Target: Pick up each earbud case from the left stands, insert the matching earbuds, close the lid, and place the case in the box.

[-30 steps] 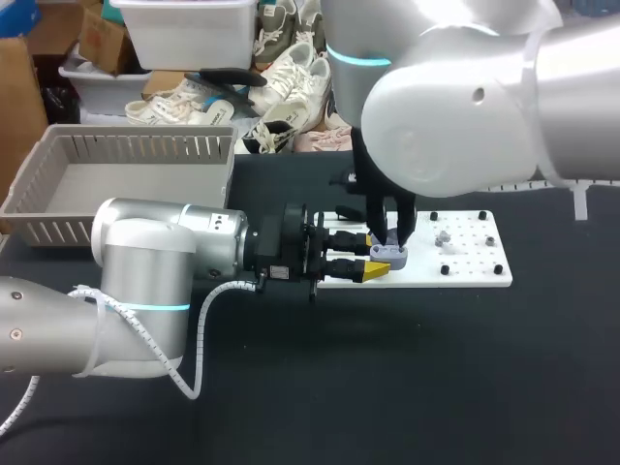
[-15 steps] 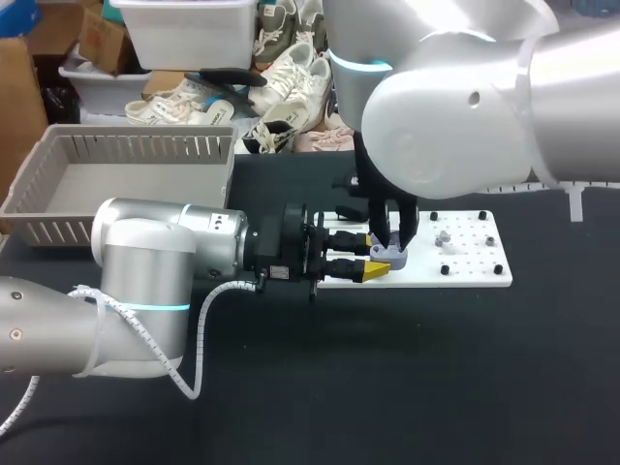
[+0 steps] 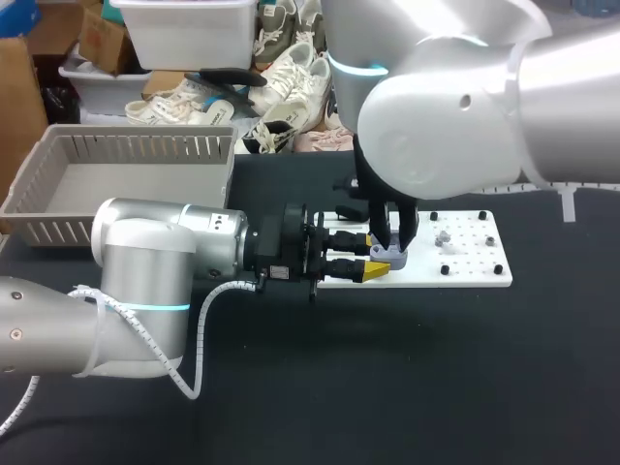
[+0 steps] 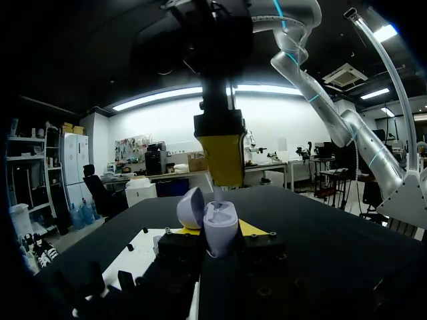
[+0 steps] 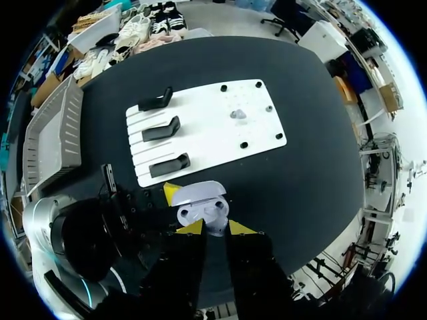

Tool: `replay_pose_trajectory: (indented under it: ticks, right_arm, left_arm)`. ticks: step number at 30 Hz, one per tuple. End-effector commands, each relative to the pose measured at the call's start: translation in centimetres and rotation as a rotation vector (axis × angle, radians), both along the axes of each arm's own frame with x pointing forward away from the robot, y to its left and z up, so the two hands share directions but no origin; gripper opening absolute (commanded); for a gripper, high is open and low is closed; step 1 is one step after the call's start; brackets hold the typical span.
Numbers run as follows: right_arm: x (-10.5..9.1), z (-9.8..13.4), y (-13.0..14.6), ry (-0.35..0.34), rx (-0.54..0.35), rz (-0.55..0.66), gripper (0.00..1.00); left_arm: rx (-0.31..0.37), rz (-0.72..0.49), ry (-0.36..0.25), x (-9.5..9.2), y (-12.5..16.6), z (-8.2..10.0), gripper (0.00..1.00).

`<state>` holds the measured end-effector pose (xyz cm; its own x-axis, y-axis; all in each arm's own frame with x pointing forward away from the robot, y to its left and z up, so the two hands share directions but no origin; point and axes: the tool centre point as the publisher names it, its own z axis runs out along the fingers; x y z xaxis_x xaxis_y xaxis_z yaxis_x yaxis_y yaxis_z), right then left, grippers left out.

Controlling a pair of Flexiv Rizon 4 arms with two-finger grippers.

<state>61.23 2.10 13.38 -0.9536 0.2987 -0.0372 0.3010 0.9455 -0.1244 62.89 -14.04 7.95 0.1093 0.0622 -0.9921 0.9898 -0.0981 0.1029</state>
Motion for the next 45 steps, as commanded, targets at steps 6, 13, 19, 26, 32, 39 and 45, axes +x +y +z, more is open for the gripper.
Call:
replay_pose_trajectory:
  ticks: [6,13,19,26,32,39,45]
  right_arm:
    - [0.3,-0.3,0.0,0.006,-0.009,-0.011,0.0]
    - [0.3,-0.6,-0.1,0.011,-0.017,-0.019,0.0]
    - [0.3,-0.7,-0.1,0.012,-0.019,-0.023,0.0]
    - [0.3,-1.0,-0.1,0.018,-0.023,-0.027,0.0]
    - [0.3,-1.1,-0.2,0.022,-0.025,-0.03,0.0]
    - [0.2,-1.6,-0.1,0.04,-0.02,-0.034,0.22]
    - [0.1,-1.6,-0.1,0.037,-0.011,-0.038,0.39]
  left_arm:
    - [-0.002,-0.002,0.0,0.1,0.0,-0.1,0.0]
    - [-0.002,-0.002,0.0,0.1,0.0,-0.1,0.0]
    - [-0.002,-0.002,0.0,0.1,0.0,-0.1,0.0]
    - [-0.002,-0.002,0.0,0.1,0.0,-0.1,0.0]
    - [-0.002,-0.002,0.0,0.1,0.0,-0.1,0.0]
    - [-0.002,-0.002,0.0,0.1,0.0,-0.1,0.0]
    - [-0.002,-0.002,0.0,0.1,0.0,-0.1,0.0]
